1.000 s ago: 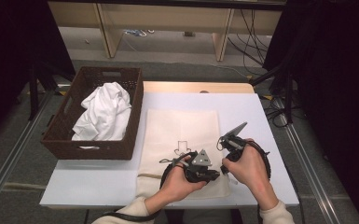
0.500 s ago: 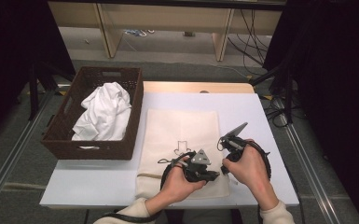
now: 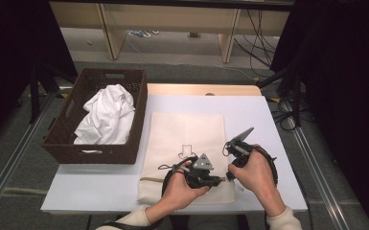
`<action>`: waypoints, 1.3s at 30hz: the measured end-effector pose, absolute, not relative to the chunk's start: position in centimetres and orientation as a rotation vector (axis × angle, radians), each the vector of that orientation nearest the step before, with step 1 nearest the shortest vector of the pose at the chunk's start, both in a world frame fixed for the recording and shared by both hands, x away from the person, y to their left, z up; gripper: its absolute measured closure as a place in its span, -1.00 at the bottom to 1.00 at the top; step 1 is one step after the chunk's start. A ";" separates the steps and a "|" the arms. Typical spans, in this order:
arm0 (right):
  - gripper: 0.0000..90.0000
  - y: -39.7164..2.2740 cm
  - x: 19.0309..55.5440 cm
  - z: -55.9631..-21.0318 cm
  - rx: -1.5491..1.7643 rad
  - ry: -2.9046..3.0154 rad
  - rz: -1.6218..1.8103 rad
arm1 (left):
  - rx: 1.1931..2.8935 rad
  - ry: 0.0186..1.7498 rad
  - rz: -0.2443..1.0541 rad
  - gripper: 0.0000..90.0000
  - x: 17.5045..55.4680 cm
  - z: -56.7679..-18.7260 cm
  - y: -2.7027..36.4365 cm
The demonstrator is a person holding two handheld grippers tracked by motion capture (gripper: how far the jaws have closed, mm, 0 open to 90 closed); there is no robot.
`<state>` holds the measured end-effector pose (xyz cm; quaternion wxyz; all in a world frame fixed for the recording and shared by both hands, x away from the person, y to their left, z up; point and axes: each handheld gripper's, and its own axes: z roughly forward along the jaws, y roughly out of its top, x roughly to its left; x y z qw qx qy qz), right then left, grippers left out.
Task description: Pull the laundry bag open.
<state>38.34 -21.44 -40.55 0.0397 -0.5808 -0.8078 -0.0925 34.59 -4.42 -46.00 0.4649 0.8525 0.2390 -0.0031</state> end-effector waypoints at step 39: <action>0.87 -21.8 38.1 -40.8 -1.835 -2.458 -0.278 | 2.081 0.592 0.005 0.93 33.9 -45.3 -3.0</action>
